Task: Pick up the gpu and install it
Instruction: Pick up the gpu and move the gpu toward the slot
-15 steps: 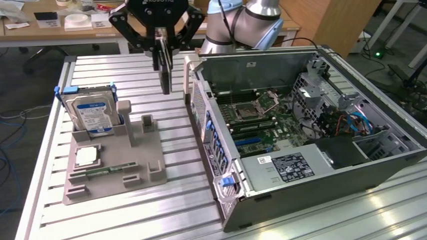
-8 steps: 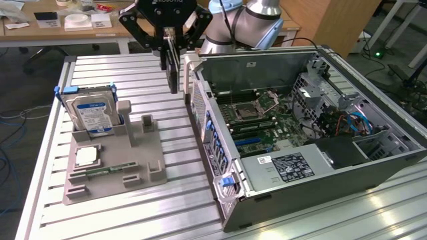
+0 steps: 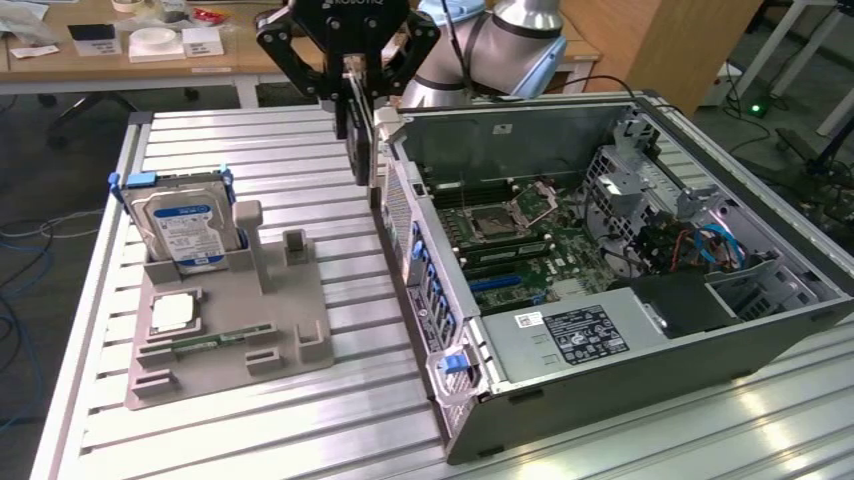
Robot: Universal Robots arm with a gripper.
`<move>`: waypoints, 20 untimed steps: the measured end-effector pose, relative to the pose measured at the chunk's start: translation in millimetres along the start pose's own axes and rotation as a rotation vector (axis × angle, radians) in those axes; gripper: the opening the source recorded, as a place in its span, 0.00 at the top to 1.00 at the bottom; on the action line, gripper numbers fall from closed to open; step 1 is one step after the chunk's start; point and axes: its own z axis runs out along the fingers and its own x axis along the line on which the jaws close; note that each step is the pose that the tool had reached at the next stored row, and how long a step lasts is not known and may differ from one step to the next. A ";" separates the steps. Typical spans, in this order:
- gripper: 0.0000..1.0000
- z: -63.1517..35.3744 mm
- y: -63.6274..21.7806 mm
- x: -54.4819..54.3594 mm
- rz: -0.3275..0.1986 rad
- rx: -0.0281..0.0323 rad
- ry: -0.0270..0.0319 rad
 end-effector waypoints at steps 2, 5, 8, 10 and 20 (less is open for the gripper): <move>0.72 0.1 0.0 -3.5 0.000 0.0000 -0.0001; 0.72 0.3 0.1 -9.1 0.000 -0.0001 -0.0002; 0.72 0.4 0.2 -16.0 0.000 0.0000 -0.0001; 0.72 0.5 0.2 -19.8 0.000 -0.0001 -0.0001; 0.72 1.1 0.4 -38.9 0.000 -0.0001 -0.0001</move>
